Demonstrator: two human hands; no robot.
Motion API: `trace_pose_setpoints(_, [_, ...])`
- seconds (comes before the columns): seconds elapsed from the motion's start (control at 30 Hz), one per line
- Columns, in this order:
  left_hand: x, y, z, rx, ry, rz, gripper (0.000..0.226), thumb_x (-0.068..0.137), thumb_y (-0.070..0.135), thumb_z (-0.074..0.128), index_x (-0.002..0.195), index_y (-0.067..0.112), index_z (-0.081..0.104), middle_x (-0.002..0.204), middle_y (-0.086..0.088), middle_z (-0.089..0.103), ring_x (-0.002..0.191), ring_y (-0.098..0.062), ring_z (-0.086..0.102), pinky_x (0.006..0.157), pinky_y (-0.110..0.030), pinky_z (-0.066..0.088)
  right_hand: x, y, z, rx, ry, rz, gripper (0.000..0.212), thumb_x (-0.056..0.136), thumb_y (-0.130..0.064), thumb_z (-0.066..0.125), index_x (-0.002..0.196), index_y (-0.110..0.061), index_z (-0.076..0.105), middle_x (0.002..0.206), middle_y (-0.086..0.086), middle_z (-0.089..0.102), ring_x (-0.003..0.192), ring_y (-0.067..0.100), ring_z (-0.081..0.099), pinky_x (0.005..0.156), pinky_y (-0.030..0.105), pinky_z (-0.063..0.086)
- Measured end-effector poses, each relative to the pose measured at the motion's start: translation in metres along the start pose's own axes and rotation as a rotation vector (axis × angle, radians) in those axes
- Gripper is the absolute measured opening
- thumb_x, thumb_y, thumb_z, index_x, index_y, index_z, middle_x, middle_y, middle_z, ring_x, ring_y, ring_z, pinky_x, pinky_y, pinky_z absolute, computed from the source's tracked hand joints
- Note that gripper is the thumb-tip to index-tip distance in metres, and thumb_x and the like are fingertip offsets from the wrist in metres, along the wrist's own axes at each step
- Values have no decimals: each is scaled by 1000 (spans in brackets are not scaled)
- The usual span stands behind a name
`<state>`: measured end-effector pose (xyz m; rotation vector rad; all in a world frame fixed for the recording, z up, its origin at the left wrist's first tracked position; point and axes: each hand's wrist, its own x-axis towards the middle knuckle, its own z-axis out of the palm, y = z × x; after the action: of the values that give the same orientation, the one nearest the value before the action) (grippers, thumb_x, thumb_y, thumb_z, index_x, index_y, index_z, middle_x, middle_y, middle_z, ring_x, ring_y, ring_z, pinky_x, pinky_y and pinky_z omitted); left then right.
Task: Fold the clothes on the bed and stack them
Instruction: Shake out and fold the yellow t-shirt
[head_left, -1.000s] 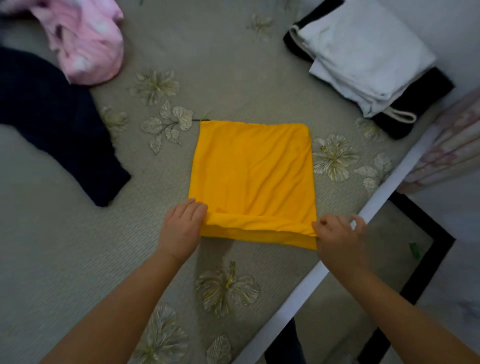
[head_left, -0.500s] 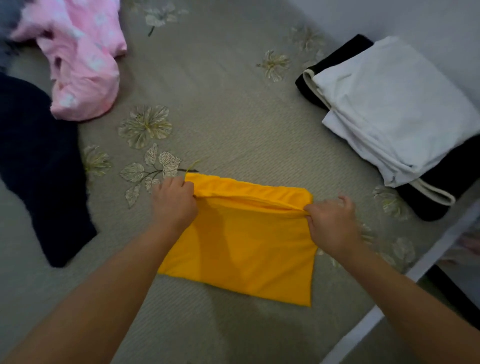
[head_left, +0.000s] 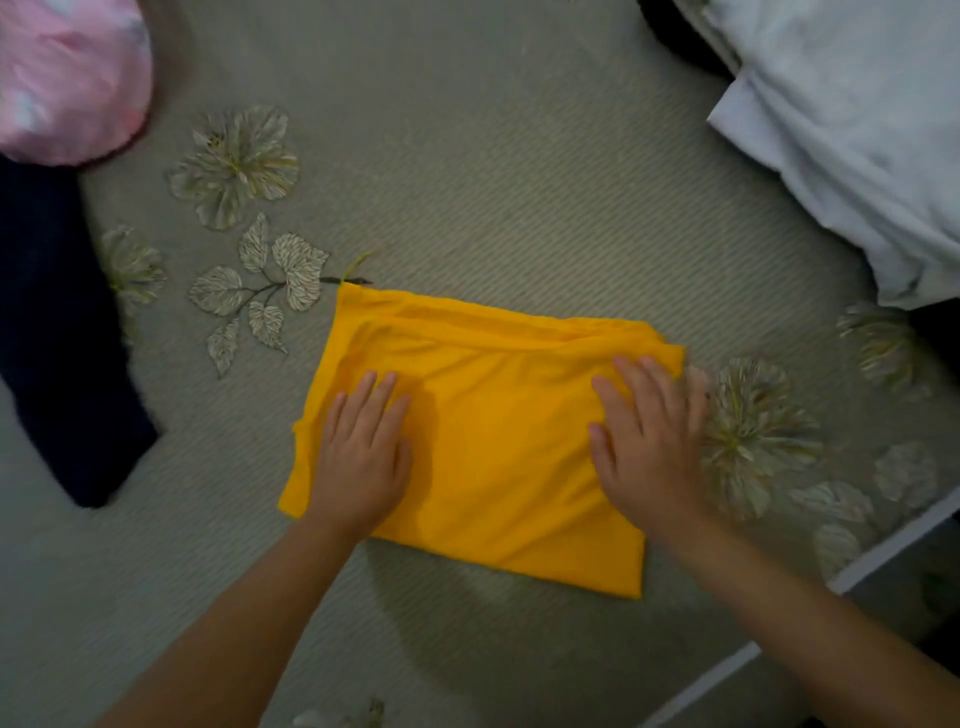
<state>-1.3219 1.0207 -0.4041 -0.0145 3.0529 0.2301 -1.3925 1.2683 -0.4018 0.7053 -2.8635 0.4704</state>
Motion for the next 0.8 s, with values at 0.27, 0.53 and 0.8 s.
trace_pose_setpoints(0.27, [-73, -16, 2, 33, -395, -144, 83, 94, 57, 9, 115, -7, 58, 123, -32, 52, 110, -57, 46, 80, -70, 37, -95, -62, 3, -122, -509, -243, 48, 62, -33, 71, 108, -17, 69, 121, 6, 62, 112, 28, 59, 88, 58, 43])
trace_pose_setpoints(0.53, [-59, 1, -28, 33, -440, -156, 61, 86, 52, 26, 99, 7, 65, 104, -15, 64, 97, -32, 59, 87, -41, 38, -83, -27, -18, -209, -427, -494, 35, 71, -17, 45, 87, -10, 76, 101, 5, 72, 93, 24, 68, 73, 61, 48])
trace_pose_setpoints(0.8, [-59, 65, -27, -167, -349, 363, 33, 74, 26, 41, 50, 10, 57, 45, -5, 55, 37, -19, 54, 33, -18, 36, -32, 111, -92, -366, -683, -564, 28, 43, -10, 89, 66, -7, 74, 98, 13, 71, 119, 21, 53, 100, 62, 29])
